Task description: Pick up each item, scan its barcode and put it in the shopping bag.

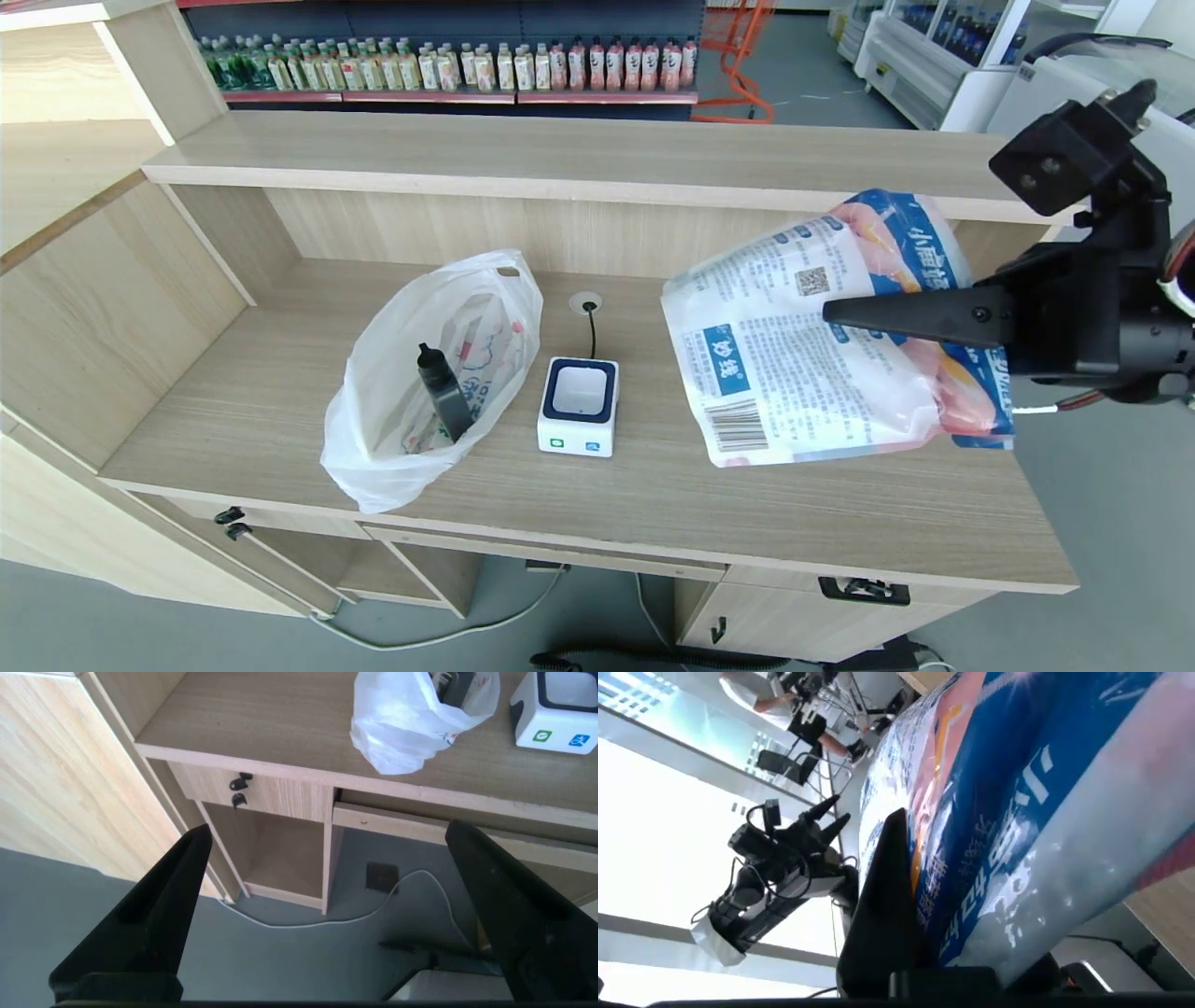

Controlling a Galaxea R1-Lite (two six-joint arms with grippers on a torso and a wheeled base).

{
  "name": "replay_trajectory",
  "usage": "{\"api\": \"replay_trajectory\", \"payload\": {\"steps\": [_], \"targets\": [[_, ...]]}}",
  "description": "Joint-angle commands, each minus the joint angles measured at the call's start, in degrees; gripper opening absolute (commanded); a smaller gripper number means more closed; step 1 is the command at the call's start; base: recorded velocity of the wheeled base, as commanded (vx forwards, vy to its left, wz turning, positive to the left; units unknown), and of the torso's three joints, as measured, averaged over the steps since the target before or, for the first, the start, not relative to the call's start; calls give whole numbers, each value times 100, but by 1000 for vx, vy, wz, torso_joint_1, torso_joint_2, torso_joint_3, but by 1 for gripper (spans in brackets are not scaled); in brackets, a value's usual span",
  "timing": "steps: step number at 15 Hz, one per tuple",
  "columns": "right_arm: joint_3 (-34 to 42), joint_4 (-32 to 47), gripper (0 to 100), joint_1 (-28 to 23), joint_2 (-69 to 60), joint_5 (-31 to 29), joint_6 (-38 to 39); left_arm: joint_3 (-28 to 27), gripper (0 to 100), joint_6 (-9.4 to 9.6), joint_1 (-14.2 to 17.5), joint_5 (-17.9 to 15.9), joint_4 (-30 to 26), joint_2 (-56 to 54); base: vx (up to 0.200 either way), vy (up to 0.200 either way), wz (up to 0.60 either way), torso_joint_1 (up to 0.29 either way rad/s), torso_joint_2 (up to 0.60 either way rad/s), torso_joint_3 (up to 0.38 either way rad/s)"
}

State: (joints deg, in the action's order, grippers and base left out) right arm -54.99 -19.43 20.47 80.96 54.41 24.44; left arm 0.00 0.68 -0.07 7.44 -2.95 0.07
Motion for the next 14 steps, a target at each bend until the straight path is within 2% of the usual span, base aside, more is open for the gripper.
{"api": "replay_trajectory", "payload": {"steps": [1, 4, 6, 8, 14], "targets": [[68, 1, 0, 186, -115, -35, -10, 0, 100, 2, -1, 3, -4, 1, 0, 0, 0, 0, 0, 0], [226, 1, 0, 502, -177, -27, 34, 0, 100, 2, -1, 3, -4, 1, 0, 0, 0, 0, 0, 0], [226, 10, 0, 625, -168, -27, 359, 0, 100, 2, -1, 3, -4, 1, 0, 0, 0, 0, 0, 0], [226, 10, 0, 625, -177, -27, 641, 0, 100, 2, -1, 3, 5, 1, 0, 0, 0, 0, 0, 0], [235, 45, 0, 590, -159, -44, 650, 0, 100, 2, -1, 3, -4, 1, 0, 0, 0, 0, 0, 0]]}}
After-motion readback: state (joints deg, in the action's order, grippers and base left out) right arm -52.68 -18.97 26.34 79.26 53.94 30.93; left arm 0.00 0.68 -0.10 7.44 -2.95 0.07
